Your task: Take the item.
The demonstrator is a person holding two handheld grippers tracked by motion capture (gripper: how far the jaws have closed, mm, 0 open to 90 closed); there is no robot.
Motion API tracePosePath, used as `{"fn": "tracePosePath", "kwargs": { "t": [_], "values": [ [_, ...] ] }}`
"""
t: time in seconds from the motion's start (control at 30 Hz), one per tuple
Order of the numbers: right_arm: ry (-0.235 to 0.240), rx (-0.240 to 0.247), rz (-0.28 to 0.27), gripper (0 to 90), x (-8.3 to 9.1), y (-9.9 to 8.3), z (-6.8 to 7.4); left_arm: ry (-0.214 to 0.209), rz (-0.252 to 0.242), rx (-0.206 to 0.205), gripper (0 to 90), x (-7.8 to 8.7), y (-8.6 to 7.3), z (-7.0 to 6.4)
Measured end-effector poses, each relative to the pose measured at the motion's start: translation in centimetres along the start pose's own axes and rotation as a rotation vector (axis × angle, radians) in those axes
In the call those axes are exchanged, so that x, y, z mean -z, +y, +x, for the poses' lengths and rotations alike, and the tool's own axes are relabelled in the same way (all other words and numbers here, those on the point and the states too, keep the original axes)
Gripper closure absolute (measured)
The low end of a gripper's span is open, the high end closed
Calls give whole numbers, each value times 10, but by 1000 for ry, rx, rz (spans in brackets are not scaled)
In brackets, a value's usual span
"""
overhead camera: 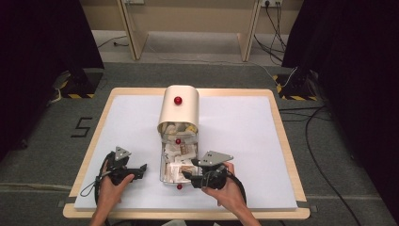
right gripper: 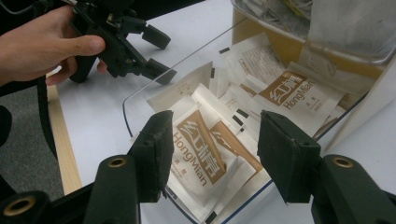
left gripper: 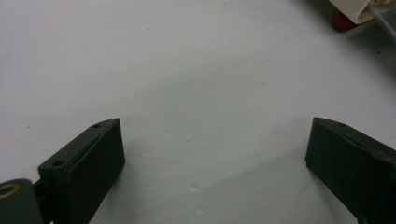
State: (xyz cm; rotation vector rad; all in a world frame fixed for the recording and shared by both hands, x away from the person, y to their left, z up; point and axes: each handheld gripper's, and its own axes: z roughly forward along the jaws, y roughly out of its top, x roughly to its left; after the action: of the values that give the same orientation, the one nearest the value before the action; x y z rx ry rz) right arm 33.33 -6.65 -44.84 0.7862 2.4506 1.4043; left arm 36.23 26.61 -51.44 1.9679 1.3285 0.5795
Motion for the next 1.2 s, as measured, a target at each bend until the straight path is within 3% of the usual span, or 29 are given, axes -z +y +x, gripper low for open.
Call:
{"fn": "tracePosePath", "kwargs": {
  "t": [0.47,0.57,0.67,0.83,1.2],
  "values": [
    [42,15,18,525,-17,-1,2,-1,1,0,38,0,0,0],
    [62,39,33,582,-20,-3,3,-1,0,0,38,0,0,0],
    [60,63,38,595,-20,-3,5,-1,0,0,38,0,0,0],
    [53,110,48,694,-18,-3,5,-1,0,0,38,0,0,0],
    [85,134,71,840,-19,-5,10,-1,0,0,38,0,0,0]
  ]
}}
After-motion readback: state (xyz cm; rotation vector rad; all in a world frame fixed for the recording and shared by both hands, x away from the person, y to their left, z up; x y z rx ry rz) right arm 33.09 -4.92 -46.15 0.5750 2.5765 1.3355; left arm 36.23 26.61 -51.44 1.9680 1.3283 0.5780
